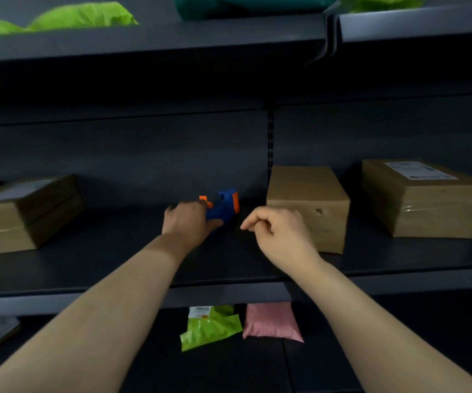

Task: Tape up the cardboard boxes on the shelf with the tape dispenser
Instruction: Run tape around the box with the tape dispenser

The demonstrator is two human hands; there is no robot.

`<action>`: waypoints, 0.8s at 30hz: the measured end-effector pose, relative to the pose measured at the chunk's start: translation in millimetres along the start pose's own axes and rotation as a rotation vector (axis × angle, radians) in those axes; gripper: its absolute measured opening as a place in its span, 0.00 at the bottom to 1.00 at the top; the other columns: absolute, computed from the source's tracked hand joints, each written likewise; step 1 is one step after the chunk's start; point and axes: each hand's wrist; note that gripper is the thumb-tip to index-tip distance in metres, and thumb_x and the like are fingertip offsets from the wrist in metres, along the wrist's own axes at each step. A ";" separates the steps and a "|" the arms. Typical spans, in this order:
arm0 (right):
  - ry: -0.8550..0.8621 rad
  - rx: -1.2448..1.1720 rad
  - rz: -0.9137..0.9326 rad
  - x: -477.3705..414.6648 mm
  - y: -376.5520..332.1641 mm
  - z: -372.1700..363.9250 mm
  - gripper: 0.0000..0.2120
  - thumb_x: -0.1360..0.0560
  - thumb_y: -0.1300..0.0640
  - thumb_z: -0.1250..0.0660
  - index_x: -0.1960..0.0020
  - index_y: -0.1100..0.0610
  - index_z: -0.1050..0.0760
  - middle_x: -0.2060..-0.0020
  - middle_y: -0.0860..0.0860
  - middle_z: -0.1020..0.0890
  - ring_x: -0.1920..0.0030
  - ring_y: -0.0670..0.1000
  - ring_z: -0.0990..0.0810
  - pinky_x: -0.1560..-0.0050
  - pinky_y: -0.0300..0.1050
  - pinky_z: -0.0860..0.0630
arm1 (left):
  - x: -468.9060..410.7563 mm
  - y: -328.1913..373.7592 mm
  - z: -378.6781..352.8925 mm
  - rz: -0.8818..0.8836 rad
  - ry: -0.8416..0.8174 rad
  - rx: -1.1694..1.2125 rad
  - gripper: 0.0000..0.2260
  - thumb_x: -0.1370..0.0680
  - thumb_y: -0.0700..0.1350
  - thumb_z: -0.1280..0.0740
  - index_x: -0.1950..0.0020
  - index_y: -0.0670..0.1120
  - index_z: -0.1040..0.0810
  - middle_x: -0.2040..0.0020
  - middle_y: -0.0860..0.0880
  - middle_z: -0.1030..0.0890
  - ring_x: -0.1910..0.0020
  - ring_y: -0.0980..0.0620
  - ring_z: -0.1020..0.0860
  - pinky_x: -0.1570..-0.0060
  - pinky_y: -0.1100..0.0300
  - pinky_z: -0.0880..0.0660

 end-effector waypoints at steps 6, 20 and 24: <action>-0.137 -0.092 -0.321 -5.8 -3.4 -39.1 0.20 0.27 0.70 0.38 0.63 0.45 0.25 0.60 0.48 0.17 0.54 0.49 0.17 0.52 0.42 0.23 | 19.6 -71.1 14.2 -0.028 -0.074 0.686 0.06 0.28 0.45 0.27 0.53 0.47 0.20 0.60 0.50 0.19 0.60 0.53 0.22 0.60 0.59 0.29; -0.094 -0.814 -0.395 -10.5 -59.2 -105.8 0.31 0.30 0.71 0.28 0.32 0.56 0.33 0.57 0.50 0.16 0.56 0.46 0.17 0.51 0.39 0.23 | 68.1 -152.9 45.7 -0.185 -0.290 0.850 0.19 0.35 0.41 0.25 0.47 0.48 0.25 0.53 0.50 0.18 0.53 0.53 0.21 0.52 0.55 0.24; -0.146 -0.786 -0.333 -10.0 -67.2 -101.4 0.29 0.30 0.75 0.31 0.34 0.54 0.30 0.58 0.49 0.17 0.56 0.44 0.17 0.51 0.36 0.24 | 70.6 -140.8 44.1 -0.196 -0.056 0.491 0.29 0.40 0.53 0.19 0.45 0.51 0.29 0.53 0.54 0.20 0.53 0.55 0.21 0.51 0.55 0.24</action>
Point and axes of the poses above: each hand's wrist, its own x-axis away from the middle knuckle, its own z-axis out of the back of the hand, y = z × x
